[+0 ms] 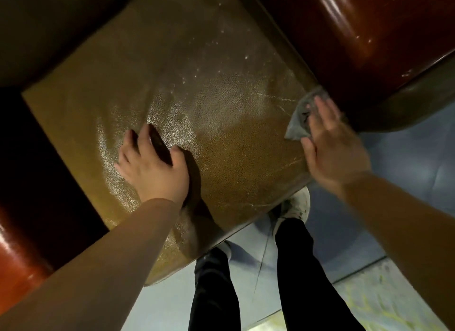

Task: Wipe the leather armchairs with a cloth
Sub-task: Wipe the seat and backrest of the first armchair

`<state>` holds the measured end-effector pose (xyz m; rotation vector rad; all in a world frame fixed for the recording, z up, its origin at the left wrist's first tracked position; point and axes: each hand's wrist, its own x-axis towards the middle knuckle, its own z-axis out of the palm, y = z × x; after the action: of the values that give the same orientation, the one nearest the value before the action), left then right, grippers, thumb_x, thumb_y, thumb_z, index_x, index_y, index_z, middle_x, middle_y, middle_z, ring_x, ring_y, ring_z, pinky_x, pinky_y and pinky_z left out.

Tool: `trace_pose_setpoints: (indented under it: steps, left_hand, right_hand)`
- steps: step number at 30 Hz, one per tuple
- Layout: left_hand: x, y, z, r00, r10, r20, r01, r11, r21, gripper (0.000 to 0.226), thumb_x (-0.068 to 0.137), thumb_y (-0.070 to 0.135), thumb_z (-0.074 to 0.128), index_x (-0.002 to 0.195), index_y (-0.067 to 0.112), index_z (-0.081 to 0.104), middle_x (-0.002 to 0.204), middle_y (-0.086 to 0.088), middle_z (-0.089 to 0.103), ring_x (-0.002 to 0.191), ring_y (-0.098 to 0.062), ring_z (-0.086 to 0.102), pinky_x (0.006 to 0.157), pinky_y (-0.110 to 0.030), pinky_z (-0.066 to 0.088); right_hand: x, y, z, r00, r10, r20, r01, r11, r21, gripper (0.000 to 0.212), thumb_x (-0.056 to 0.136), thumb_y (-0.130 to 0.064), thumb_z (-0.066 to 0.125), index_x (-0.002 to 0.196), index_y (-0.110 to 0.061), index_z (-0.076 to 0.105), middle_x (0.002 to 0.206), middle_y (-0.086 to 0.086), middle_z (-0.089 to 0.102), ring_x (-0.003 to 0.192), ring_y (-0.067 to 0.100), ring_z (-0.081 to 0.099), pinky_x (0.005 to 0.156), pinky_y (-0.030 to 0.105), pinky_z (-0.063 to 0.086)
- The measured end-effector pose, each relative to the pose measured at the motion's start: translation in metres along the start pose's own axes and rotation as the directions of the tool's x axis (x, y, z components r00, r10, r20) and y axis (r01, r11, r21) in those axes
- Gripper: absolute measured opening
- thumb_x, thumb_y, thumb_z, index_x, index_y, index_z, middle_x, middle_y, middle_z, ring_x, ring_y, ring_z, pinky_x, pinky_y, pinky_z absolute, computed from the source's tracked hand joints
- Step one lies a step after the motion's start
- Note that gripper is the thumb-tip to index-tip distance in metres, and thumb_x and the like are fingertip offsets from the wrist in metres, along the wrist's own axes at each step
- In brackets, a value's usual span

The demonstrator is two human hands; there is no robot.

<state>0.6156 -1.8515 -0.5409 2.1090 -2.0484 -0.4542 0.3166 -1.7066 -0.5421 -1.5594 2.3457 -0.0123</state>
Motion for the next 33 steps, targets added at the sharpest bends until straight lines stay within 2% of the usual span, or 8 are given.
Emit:
trace_pose_setpoints:
  steps: [3, 8, 12, 15, 18, 23, 29, 33]
  left_hand:
    - [0.015, -0.006, 0.004, 0.997, -0.044, -0.063, 0.044, 0.999, 0.0, 0.072, 0.094, 0.045, 0.048, 0.162, 0.024, 0.036, 0.173, -0.012, 0.02, 0.159, -0.036, 0.018, 0.129, -0.058, 0.003]
    - [0.015, -0.002, 0.015, 0.998, -0.031, -0.055, 0.035, 0.997, 0.066, 0.073, 0.095, 0.048, 0.038, 0.165, 0.029, 0.03, 0.175, -0.005, 0.018, 0.161, -0.037, 0.012, 0.129, -0.059, 0.006]
    - [0.018, -0.005, 0.016, 0.997, -0.017, -0.082, 0.022, 0.998, 0.066, 0.07, 0.096, 0.047, 0.04, 0.163, 0.026, 0.034, 0.174, -0.007, 0.022, 0.159, -0.039, 0.016, 0.128, -0.06, 0.008]
    - [0.018, -0.008, 0.018, 0.994, -0.014, -0.108, 0.022, 0.997, 0.075, 0.07, 0.096, 0.046, 0.042, 0.162, 0.025, 0.037, 0.173, -0.008, 0.025, 0.158, -0.04, 0.019, 0.128, -0.059, 0.009]
    - [0.016, -0.009, 0.02, 0.994, -0.015, -0.112, 0.024, 0.997, 0.078, 0.07, 0.095, 0.045, 0.044, 0.162, 0.026, 0.037, 0.173, -0.008, 0.026, 0.158, -0.04, 0.02, 0.128, -0.06, 0.009]
    - [0.017, -0.005, 0.018, 0.995, -0.013, -0.1, 0.021, 0.997, 0.076, 0.069, 0.096, 0.047, 0.042, 0.162, 0.026, 0.036, 0.173, -0.007, 0.024, 0.158, -0.04, 0.019, 0.128, -0.061, 0.01]
    - [0.017, -0.008, 0.022, 0.995, -0.016, -0.1, 0.024, 0.996, 0.084, 0.07, 0.095, 0.046, 0.043, 0.162, 0.026, 0.036, 0.173, -0.008, 0.025, 0.158, -0.04, 0.019, 0.128, -0.059, 0.009]
    - [0.015, -0.007, 0.017, 0.998, -0.025, -0.054, 0.029, 0.996, 0.082, 0.071, 0.094, 0.047, 0.041, 0.162, 0.024, 0.036, 0.173, -0.01, 0.024, 0.158, -0.042, 0.018, 0.128, -0.061, 0.009]
  right_hand:
    - [-0.013, -0.046, 0.004, 0.993, 0.085, -0.079, -0.081, 0.995, 0.059, 0.06, 0.107, -0.032, 0.034, 0.16, -0.004, 0.029, 0.169, 0.02, 0.021, 0.158, 0.039, 0.015, 0.125, 0.057, 0.025]
    - [-0.028, -0.087, 0.016, 0.851, -0.497, 0.169, 0.508, 0.861, -0.029, 0.067, 0.107, -0.049, 0.034, 0.163, -0.02, 0.012, 0.173, 0.009, 0.007, 0.16, 0.031, 0.004, 0.13, 0.048, 0.008]
    - [0.034, -0.045, -0.003, 0.98, -0.18, 0.086, 0.194, 0.96, -0.202, 0.066, 0.107, -0.043, 0.012, 0.163, -0.008, 0.02, 0.172, 0.016, 0.016, 0.159, 0.032, 0.012, 0.127, 0.047, 0.015]
    - [0.064, -0.057, -0.018, 0.98, 0.178, 0.092, -0.176, 0.984, -0.029, 0.066, 0.109, -0.041, 0.013, 0.165, -0.007, 0.006, 0.173, 0.014, -0.003, 0.16, 0.031, -0.003, 0.129, 0.05, 0.012]
    - [0.041, -0.103, -0.005, 0.994, -0.105, -0.015, 0.104, 0.992, -0.075, 0.064, 0.109, -0.039, 0.02, 0.162, -0.003, 0.019, 0.17, 0.023, 0.014, 0.158, 0.04, 0.009, 0.128, 0.054, 0.017]
    - [0.044, -0.08, 0.001, 0.802, -0.574, 0.165, 0.594, 0.795, -0.126, 0.061, 0.109, -0.047, 0.012, 0.164, -0.019, 0.009, 0.173, 0.012, 0.008, 0.16, 0.033, 0.004, 0.129, 0.052, 0.013]
    - [0.083, -0.07, -0.008, 0.991, 0.135, 0.019, -0.136, 0.988, 0.069, 0.066, 0.108, -0.046, 0.013, 0.166, -0.013, 0.01, 0.174, 0.01, 0.003, 0.16, 0.029, -0.001, 0.13, 0.047, 0.01]
    - [0.038, -0.125, 0.008, 0.974, -0.226, -0.002, 0.226, 0.974, 0.019, 0.06, 0.109, -0.039, 0.025, 0.164, -0.015, 0.023, 0.172, 0.014, 0.016, 0.16, 0.034, 0.01, 0.129, 0.051, 0.015]
